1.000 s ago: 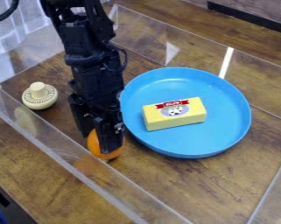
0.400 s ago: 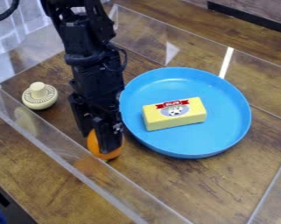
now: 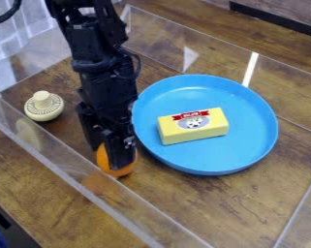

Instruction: Put the orange ball in the blue tray

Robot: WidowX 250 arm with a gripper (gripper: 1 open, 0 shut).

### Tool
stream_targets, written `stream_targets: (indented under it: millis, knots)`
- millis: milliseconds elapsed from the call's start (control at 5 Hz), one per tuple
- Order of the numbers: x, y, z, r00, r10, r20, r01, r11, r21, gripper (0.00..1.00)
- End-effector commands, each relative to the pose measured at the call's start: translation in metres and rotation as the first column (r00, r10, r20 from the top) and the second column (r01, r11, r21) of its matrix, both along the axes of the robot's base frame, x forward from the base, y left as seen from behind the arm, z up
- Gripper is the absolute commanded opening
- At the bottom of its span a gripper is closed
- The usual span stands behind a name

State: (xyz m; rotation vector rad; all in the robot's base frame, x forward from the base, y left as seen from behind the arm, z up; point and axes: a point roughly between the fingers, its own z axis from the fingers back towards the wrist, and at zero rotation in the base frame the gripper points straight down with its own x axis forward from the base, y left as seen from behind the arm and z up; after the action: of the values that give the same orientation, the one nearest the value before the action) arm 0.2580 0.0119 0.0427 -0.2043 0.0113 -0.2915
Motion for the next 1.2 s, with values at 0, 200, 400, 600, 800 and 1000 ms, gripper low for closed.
stream_targets:
  millis: [0,200,400,600,800,1000]
  knots:
    - [0.0103,-0.0024,0.0114,0.998,-0.024,0.054,0.024,1.000,0.009,0.00]
    - [0.0108,-0.0032,0.0107,0.998,-0.035,0.056,0.034,0.999,0.009,0.00]
    - [0.0113,-0.0039,0.0101,0.997,-0.045,0.057,0.045,0.999,0.009,0.00]
    - [0.0117,-0.0046,0.0096,0.997,-0.055,0.059,0.054,0.998,0.009,0.00]
    - [0.0121,-0.0053,0.0096,0.996,-0.064,0.060,0.064,0.998,0.009,0.00]
    - [0.0123,-0.0058,0.0100,0.995,-0.073,0.061,0.073,0.997,0.009,0.00]
